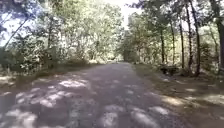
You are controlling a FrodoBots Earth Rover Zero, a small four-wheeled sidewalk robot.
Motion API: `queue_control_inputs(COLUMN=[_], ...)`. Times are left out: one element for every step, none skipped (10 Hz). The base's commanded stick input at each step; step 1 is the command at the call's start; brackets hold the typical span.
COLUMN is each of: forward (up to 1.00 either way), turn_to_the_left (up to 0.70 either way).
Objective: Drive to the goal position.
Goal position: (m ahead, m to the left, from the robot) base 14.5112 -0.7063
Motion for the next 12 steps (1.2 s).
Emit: queue_control_inputs(forward=[0.45, 0.45, 0.45, 0.45, 0.45, 0.45, 0.45, 0.45, 0.45, 0.45, 0.45, 0.45], turn_to_the_left=[0.0, 0.0, 0.0, 0.0, 0.0, 0.0, 0.0, 0.0, 0.0, 0.0, 0.0, 0.0])
